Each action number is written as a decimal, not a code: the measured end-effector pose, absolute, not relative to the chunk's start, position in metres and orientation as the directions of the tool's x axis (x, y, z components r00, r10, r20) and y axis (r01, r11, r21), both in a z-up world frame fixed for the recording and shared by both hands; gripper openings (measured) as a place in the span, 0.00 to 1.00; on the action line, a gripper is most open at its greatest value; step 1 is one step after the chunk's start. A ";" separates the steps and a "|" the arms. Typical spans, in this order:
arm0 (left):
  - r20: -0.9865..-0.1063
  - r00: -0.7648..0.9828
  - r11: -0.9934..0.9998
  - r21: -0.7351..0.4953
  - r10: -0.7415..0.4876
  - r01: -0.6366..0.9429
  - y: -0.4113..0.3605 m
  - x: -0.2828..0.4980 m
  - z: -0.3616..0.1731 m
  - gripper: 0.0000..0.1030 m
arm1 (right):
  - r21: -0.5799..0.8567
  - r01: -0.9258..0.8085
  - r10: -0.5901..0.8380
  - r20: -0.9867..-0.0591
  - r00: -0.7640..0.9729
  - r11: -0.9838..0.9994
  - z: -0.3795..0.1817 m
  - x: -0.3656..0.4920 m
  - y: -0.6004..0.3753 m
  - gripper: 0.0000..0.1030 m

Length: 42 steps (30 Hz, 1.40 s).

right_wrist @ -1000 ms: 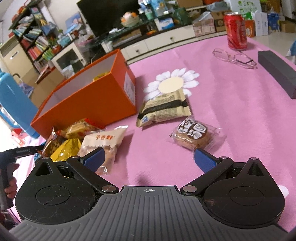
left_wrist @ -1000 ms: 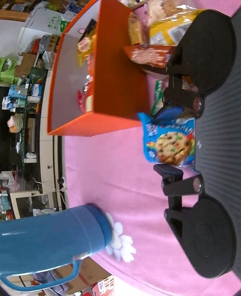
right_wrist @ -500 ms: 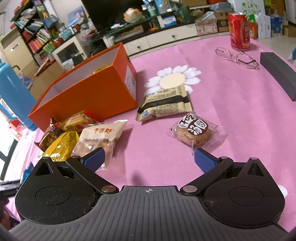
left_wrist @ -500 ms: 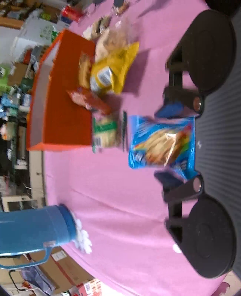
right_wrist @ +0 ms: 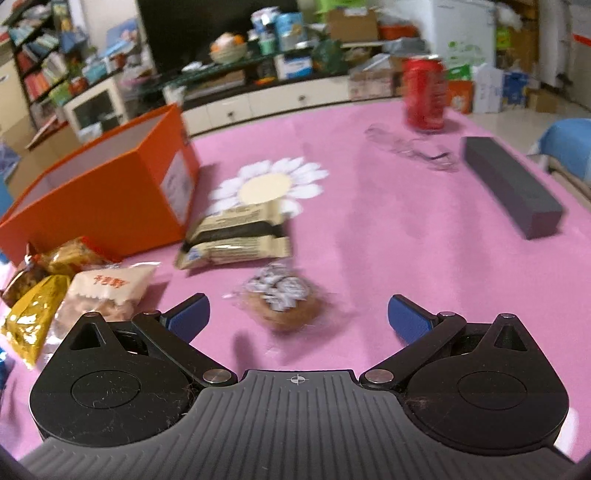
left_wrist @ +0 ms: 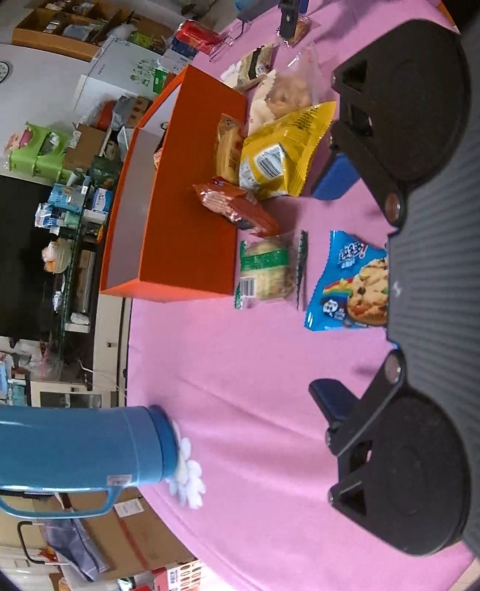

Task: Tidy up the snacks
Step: 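Push the round pastry packet toward the right gripper fingers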

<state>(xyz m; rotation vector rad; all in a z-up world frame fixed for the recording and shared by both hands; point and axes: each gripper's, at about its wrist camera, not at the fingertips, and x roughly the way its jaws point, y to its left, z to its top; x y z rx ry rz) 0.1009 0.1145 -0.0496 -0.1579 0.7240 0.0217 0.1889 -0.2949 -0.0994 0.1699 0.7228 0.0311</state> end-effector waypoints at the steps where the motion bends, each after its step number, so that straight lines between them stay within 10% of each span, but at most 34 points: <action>1: -0.661 0.749 0.987 -0.139 -0.034 -0.078 0.116 0.100 -0.051 1.00 | 0.171 0.003 0.111 -0.653 0.750 0.985 -0.100 0.193 -0.289 0.81; 17: -0.700 0.710 0.966 -0.228 -0.078 -0.118 0.130 0.104 -0.062 1.00 | 0.082 -0.195 0.200 -0.656 0.728 0.977 -0.098 0.188 -0.241 0.81; 25: -0.713 0.701 0.982 -0.151 -0.029 -0.113 0.125 0.105 -0.066 1.00 | 0.307 -0.303 0.431 -0.664 0.611 0.902 -0.095 0.178 -0.244 0.81; 34: -0.730 0.682 0.963 -0.212 -0.040 -0.169 0.144 0.111 -0.070 1.00 | 0.065 -0.347 0.295 -0.685 0.667 0.936 -0.084 0.216 -0.230 0.81; 42: -0.731 0.682 0.952 -0.236 -0.043 -0.194 0.155 0.111 -0.071 1.00 | 0.222 -0.312 0.373 -0.706 0.603 0.924 -0.095 0.202 -0.239 0.81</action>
